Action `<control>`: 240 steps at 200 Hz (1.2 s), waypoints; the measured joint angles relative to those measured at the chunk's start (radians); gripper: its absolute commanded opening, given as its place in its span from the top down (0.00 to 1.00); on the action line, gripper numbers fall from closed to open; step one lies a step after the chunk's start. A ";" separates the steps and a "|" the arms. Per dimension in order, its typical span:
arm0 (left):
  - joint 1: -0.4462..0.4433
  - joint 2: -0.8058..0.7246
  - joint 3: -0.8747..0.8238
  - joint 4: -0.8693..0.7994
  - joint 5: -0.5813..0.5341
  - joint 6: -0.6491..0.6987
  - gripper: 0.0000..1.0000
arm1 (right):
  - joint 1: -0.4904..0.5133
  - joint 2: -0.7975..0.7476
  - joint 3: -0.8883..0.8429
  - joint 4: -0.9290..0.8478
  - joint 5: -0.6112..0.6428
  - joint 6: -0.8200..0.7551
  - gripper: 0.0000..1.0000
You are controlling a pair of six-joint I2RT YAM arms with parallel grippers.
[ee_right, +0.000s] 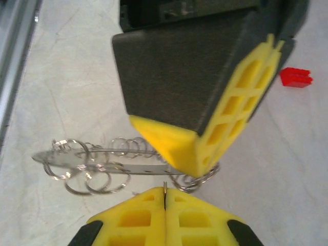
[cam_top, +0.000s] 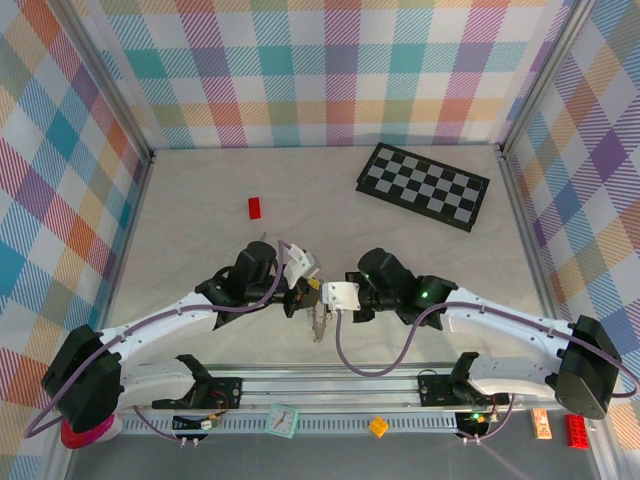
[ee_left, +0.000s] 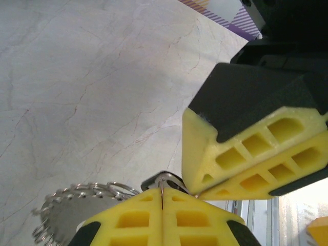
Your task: Put the keys on the keyring
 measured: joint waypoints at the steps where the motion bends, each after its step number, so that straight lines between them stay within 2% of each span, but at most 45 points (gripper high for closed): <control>1: 0.000 0.000 0.000 0.000 0.000 -0.001 1.00 | 0.000 -0.001 -0.001 0.001 0.002 0.000 1.00; 54: 0.000 0.000 0.000 0.013 0.000 -0.062 1.00 | 0.000 -0.056 -0.054 0.077 0.066 -0.043 1.00; 139: 0.000 0.000 -0.013 0.045 0.003 -0.174 1.00 | 0.000 -0.056 -0.055 0.099 0.061 0.015 1.00; 240: 0.000 -0.001 -0.032 0.077 0.004 -0.204 1.00 | -0.029 -0.025 -0.052 0.084 0.035 0.095 1.00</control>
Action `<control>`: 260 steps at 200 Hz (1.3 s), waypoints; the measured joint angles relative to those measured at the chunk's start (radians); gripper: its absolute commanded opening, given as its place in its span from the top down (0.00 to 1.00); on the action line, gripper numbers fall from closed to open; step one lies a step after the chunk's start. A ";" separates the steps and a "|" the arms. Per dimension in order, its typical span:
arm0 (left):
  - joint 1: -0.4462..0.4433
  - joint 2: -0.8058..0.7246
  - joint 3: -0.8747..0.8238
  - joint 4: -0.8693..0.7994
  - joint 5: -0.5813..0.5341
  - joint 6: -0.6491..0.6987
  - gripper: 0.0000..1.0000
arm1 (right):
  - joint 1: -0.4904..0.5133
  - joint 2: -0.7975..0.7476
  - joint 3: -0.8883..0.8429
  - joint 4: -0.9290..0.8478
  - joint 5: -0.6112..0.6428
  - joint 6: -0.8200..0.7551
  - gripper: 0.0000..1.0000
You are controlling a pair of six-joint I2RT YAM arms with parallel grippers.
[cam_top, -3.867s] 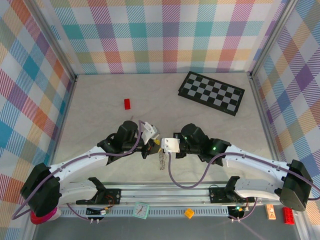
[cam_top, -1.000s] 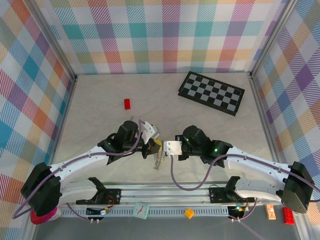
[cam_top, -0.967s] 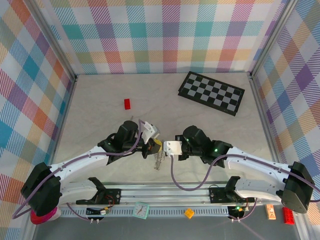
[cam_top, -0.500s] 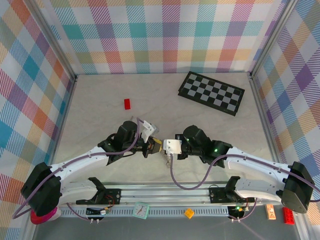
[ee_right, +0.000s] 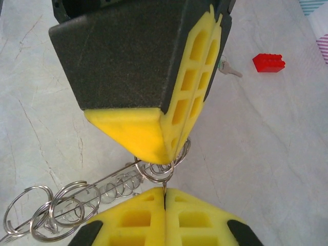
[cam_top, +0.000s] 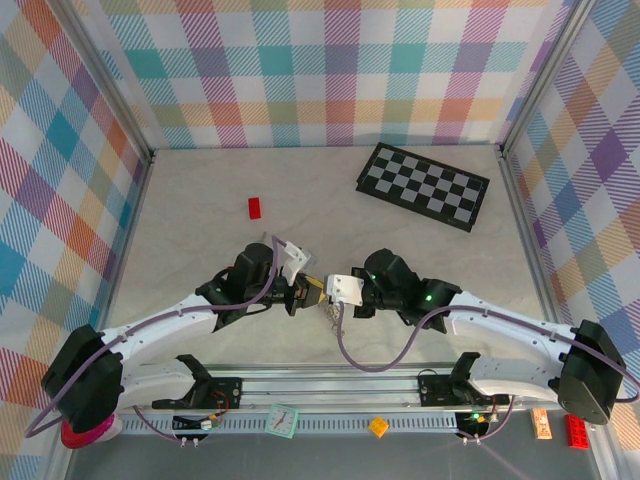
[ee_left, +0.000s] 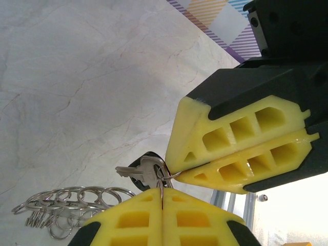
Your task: Put the keys on the keyring
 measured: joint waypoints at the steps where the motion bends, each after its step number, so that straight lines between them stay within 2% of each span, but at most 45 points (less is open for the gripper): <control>1: 0.000 0.000 0.000 0.000 0.000 0.000 1.00 | 0.000 0.000 0.000 0.000 0.000 0.000 1.00; 260: 0.000 0.002 -0.003 0.020 0.006 -0.003 1.00 | -0.018 -0.028 0.002 0.020 -0.037 0.044 1.00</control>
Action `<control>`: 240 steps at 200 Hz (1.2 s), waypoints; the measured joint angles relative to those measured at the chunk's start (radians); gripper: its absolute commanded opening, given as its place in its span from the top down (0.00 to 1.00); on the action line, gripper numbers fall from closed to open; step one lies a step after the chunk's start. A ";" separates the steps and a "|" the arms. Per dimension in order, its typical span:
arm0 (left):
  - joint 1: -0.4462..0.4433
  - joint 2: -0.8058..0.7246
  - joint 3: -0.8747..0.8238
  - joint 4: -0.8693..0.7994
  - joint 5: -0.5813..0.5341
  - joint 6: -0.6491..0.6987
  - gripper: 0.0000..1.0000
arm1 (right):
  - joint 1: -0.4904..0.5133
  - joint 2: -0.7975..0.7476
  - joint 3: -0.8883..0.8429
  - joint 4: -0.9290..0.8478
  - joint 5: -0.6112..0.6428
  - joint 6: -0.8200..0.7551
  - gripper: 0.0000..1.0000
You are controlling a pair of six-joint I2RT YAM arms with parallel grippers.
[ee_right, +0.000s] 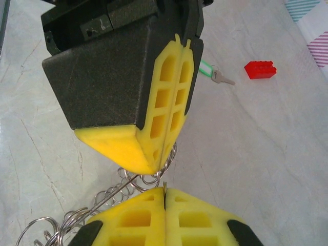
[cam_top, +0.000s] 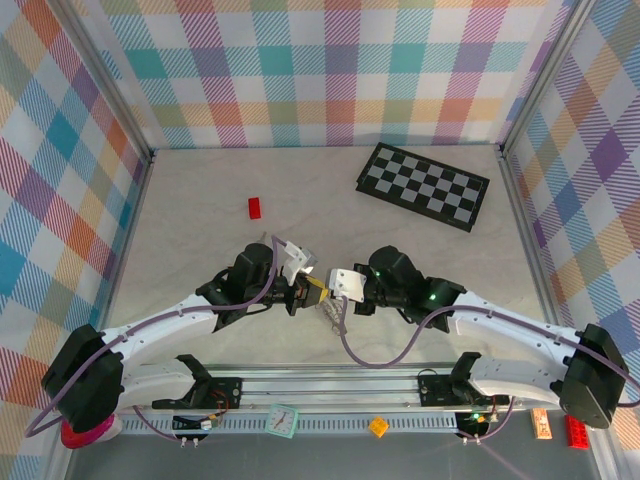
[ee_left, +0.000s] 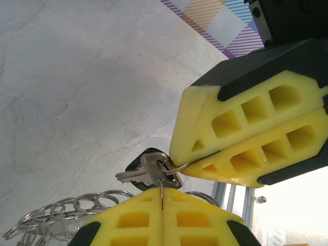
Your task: Put the keys on the keyring
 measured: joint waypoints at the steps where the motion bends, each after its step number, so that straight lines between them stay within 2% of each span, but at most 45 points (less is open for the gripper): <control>1: 0.000 0.000 0.000 0.000 0.000 0.000 1.00 | 0.000 0.000 0.000 0.000 -0.001 0.000 1.00; 240: 0.000 0.005 -0.001 0.007 0.000 -0.018 1.00 | 0.000 0.014 0.000 0.000 -0.017 -0.001 1.00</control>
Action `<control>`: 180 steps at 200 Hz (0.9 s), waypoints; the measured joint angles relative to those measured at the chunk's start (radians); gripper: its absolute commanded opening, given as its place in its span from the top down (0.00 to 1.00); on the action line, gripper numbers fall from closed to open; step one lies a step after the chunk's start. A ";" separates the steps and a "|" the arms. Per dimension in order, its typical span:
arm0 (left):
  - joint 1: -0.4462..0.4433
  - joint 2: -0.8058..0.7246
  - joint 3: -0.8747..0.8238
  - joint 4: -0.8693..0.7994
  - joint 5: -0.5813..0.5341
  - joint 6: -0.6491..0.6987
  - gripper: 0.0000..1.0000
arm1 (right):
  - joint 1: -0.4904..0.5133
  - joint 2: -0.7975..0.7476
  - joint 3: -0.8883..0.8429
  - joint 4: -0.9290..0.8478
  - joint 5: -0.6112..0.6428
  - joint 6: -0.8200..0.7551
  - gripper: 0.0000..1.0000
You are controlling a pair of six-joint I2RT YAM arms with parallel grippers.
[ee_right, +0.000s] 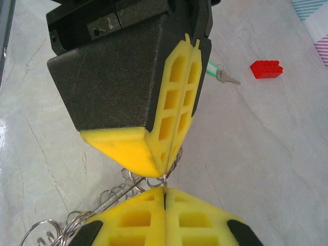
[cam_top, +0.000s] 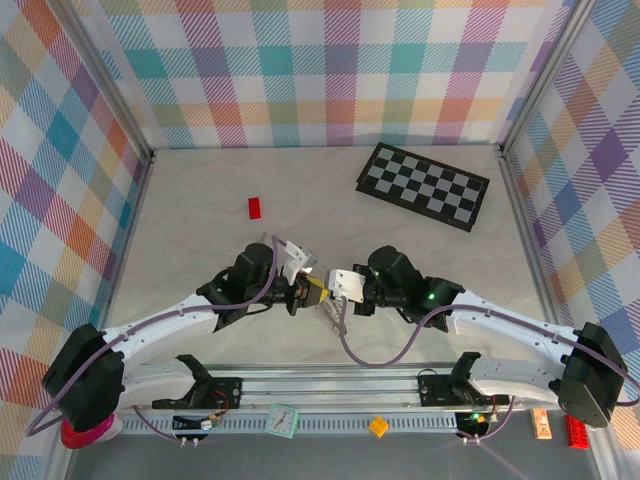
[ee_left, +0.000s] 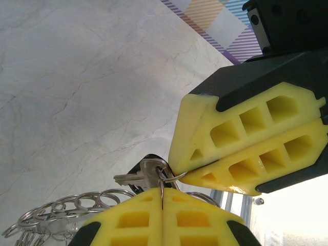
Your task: Put the keys on the keyring
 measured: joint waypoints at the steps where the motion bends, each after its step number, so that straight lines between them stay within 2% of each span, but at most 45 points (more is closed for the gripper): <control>1: 0.000 0.000 0.000 0.000 0.000 0.000 1.00 | 0.000 0.000 0.000 0.000 0.000 0.000 1.00; 180: 0.000 0.007 -0.002 0.016 0.004 0.000 1.00 | -0.006 0.011 0.010 -0.053 -0.060 -0.007 1.00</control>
